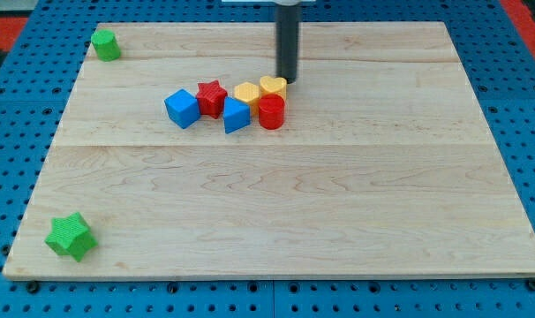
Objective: Move the green circle closer to the group of blocks
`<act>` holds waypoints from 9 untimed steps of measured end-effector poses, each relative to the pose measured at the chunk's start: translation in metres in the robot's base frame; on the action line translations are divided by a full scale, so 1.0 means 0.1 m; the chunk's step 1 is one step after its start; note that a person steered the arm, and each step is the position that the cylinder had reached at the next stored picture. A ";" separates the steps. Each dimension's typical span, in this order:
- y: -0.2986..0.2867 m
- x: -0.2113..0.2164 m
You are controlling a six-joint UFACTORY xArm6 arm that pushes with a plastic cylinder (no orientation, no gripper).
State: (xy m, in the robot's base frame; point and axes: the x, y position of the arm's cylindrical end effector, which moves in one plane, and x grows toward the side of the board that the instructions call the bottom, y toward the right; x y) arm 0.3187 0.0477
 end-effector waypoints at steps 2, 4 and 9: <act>-0.23 0.07; -1.11 -0.79; -3.44 -0.77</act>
State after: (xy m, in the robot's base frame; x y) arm 0.2417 -0.2962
